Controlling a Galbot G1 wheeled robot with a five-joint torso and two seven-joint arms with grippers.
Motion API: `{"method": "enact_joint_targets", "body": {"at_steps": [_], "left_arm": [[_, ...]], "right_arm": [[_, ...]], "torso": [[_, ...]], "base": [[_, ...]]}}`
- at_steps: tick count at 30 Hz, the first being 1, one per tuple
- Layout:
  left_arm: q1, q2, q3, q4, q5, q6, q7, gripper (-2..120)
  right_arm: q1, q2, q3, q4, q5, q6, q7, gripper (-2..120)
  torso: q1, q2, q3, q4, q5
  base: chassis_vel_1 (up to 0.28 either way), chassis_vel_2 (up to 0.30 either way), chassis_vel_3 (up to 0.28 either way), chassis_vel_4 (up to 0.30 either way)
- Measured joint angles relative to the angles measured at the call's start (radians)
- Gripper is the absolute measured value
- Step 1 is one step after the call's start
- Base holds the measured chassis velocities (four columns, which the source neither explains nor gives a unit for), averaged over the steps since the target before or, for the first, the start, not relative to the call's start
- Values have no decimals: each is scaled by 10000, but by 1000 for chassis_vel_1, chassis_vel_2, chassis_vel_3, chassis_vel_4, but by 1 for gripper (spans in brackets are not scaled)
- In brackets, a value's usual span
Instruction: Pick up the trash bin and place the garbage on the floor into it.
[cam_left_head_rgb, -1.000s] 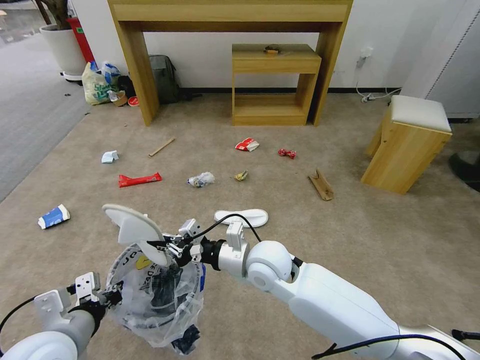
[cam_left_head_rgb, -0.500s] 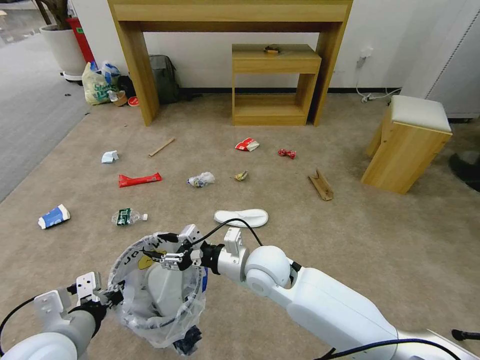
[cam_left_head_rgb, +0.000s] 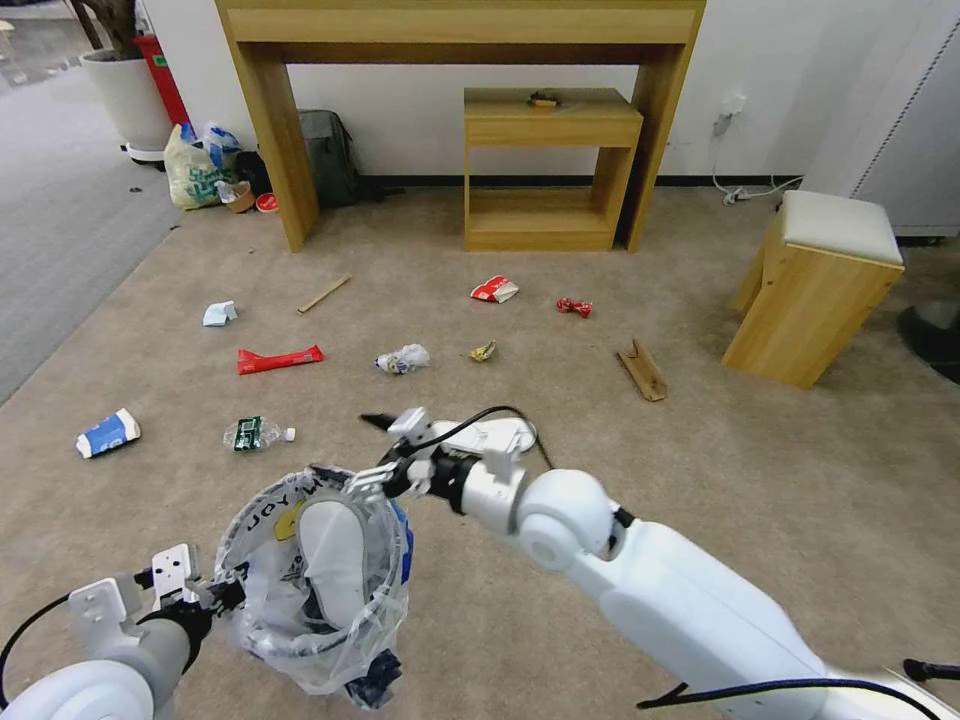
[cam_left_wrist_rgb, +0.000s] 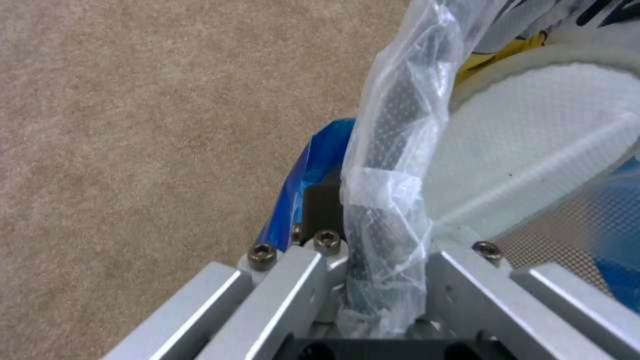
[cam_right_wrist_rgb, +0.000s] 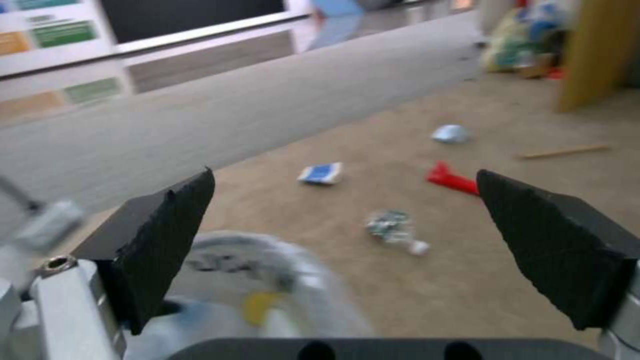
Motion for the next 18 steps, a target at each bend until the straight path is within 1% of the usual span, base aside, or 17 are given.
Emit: {"method": "enact_joint_targets", "body": {"at_steps": [1,3,4,7,8,9,10,11,12,14,15,18], "left_arm": [[0,0,0,0,0,0,0,0],[-1,-16,-1,29,40,0,30,0],[-1,-16,-1,29,40,0,30,0],[0,-49,-1,70,137,0,89,0],[0,-49,-1,70,137,0,89,0],[-2,-77,0,78,163,0,108,0],[-11,-131,0,88,188,0,152,0],[-11,-131,0,88,188,0,152,0],[-15,-144,-22,111,193,0,187,0],[-8,-131,-70,148,203,0,238,0],[-8,-131,-70,148,203,0,238,0],[-6,-133,-99,213,258,0,332,0]], "right_arm": [[0,0,0,0,0,0,0,100],[-392,-163,527,5,-28,-36,81,100],[-392,-163,527,5,-28,-36,81,100],[-990,-288,1313,66,-285,-266,367,100],[-990,-288,1313,66,-285,-266,367,100],[-1292,-304,1642,99,-416,-389,548,100],[-1835,-302,2235,149,-637,-535,861,100],[-1835,-302,2235,149,-637,-535,861,100],[-2334,-297,2814,176,-938,-585,1024,100],[-3056,-325,3595,201,-1438,-578,1052,100],[-3056,-325,3595,201,-1438,-578,1052,100],[-4012,-338,4540,297,-1882,-369,1075,100]], "torso": [[0,0,0,0,0],[0,0,0,-1,2],[0,0,0,-1,2],[0,1,0,0,1],[0,1,0,0,1],[0,1,0,-1,1],[0,1,0,0,3],[0,1,0,0,3],[0,1,0,-1,2],[-1,0,0,0,3],[-1,0,0,0,3],[-1,1,0,-2,2]], "base": [[0,0,0,0],[0,0,0,0],[0,0,0,0],[0,0,0,0],[0,0,0,0],[0,0,0,0],[0,0,0,0],[0,0,0,0],[0,0,0,0],[0,0,0,0],[0,0,0,0],[0,0,0,0]]}}
